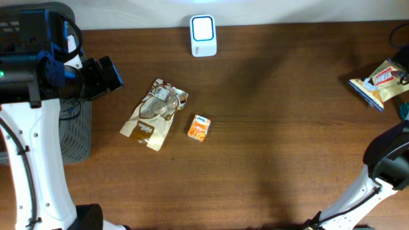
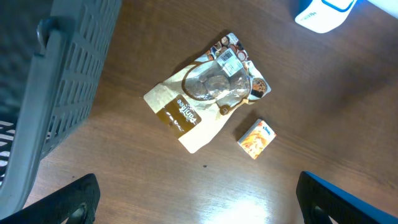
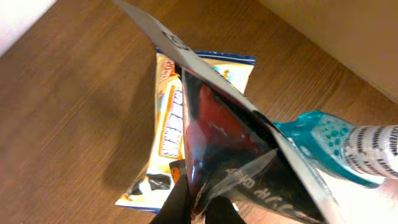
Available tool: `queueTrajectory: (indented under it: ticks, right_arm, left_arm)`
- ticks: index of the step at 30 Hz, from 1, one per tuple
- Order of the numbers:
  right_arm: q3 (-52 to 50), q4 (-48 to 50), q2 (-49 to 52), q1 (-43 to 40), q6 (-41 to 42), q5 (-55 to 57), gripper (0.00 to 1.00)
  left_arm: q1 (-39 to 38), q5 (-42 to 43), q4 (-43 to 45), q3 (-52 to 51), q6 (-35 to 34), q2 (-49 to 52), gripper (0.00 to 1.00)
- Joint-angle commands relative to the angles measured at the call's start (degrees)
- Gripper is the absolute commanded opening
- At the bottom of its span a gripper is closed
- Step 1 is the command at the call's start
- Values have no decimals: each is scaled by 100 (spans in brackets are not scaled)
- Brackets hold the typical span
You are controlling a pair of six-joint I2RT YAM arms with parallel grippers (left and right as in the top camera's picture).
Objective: Scan the item barcode
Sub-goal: 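Carry the hex wrench pack right and place it on the snack bag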
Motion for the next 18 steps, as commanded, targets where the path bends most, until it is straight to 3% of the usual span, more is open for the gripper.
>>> queueTrajectory:
  ticks: [1, 3, 7, 13, 16, 18]
  right_arm:
    - [-175, 39, 72, -55, -94, 136, 5]
    - [-175, -17, 267, -55, -105, 133, 13]
    - [-173, -61, 350, -55, -103, 136, 43]
    - [-146, -313, -81, -42, -81, -538, 48]
    - [-146, -326, -581, -39, -83, -1891, 50]
    - [-146, -409, -837, 79, -310, -3499, 60]
  left_arm:
    - [-20, -22, -4, 9, -55, -24, 99]
    - [-20, -22, -4, 9, -57, -24, 99]
    - [-20, -22, -4, 9, -55, -24, 99]
    - [-20, -22, -4, 9, -57, -24, 99]
    - [-20, -22, -4, 9, -55, -24, 99]
    - [-20, -22, -4, 9, -55, -24, 99]
